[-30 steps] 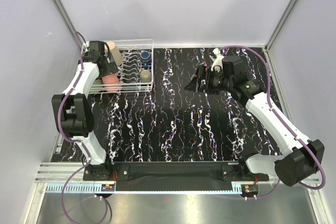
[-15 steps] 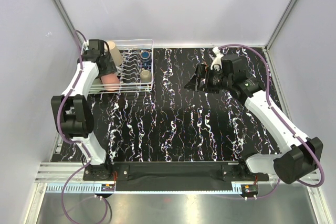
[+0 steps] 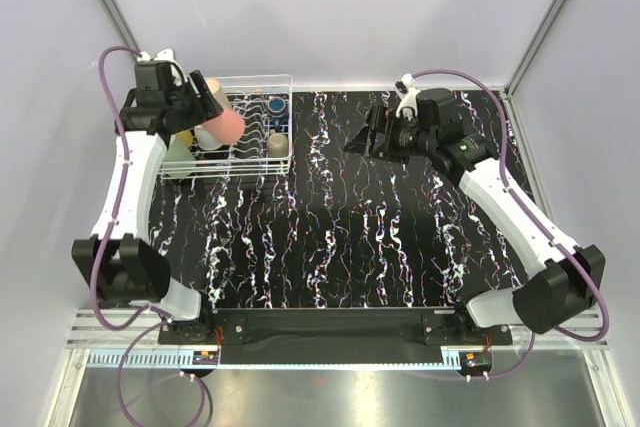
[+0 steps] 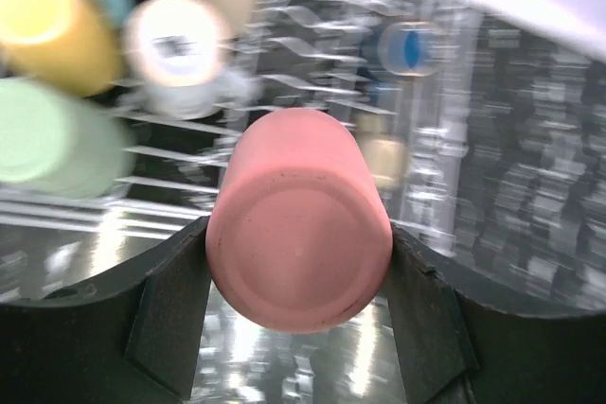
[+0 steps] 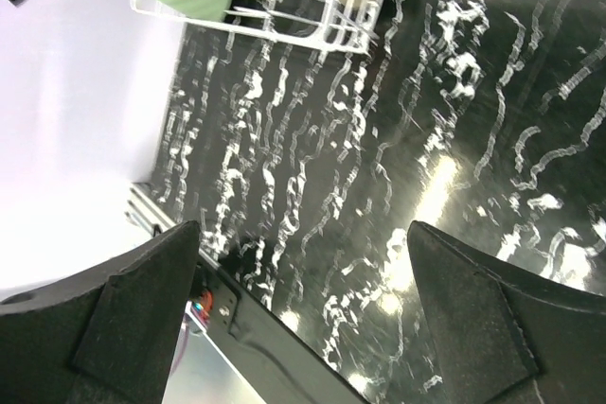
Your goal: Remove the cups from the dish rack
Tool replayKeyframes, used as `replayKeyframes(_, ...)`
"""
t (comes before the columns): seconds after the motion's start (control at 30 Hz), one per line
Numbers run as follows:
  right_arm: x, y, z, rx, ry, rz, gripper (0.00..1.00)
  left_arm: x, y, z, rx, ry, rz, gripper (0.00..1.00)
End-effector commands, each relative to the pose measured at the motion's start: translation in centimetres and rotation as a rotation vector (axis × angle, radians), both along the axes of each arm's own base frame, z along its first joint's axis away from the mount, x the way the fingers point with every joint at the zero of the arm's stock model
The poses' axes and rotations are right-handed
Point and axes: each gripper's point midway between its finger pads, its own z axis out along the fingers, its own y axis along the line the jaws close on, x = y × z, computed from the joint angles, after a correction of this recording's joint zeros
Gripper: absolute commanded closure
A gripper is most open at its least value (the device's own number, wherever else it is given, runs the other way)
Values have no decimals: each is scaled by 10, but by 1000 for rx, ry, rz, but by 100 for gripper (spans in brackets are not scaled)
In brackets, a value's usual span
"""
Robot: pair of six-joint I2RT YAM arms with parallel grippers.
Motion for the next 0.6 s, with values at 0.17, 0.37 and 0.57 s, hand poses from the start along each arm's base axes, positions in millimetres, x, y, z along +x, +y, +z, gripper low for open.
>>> replayKeyframes(0.17, 23, 38, 53, 241, -113, 80, 9, -42, -95, 104, -476, -333, -370, 100)
replayKeyframes(0.37, 19, 58, 82, 451, -181, 175, 20, -73, -129, 121, -735, -369, -507, 100)
replayKeyframes(0.57, 18, 66, 98, 603, -203, 220, 24, -98, -169, 123, -896, -319, -596, 100)
